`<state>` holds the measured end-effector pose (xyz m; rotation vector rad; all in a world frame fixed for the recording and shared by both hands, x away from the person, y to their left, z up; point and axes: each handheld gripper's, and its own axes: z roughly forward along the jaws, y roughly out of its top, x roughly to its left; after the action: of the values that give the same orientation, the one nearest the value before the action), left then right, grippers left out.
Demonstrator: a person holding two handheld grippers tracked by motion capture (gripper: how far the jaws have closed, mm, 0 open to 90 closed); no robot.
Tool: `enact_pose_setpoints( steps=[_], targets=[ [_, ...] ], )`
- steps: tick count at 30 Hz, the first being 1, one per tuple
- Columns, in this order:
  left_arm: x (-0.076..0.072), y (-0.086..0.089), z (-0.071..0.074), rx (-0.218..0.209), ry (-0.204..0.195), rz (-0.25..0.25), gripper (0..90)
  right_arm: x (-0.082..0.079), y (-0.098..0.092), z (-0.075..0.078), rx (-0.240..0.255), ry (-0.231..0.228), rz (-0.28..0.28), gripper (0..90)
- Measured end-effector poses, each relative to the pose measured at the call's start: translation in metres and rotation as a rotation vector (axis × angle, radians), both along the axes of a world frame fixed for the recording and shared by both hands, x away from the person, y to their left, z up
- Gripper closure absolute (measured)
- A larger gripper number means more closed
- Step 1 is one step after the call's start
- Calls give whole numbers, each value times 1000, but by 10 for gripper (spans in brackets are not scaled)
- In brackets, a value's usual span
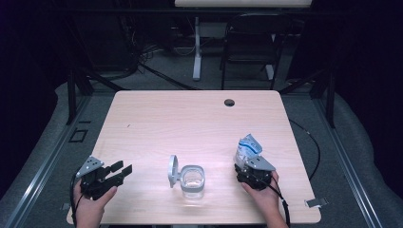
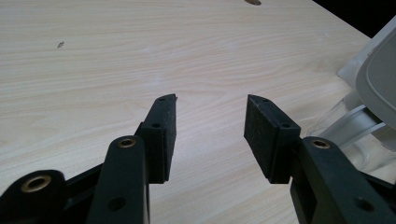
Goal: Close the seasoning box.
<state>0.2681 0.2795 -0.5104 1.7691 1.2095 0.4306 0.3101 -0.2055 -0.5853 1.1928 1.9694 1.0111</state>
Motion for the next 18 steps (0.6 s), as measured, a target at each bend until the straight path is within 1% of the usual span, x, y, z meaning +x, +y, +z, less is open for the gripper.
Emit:
enact_pose_setpoints(
  steps=[14,18],
  targets=[
    [0,0,0,-5,-3,3,543,1,1,0,-1,1,-4,357],
    [0,0,-1,-5,-2,3,543,1,0,0,14,10,-9,366]
  ],
)
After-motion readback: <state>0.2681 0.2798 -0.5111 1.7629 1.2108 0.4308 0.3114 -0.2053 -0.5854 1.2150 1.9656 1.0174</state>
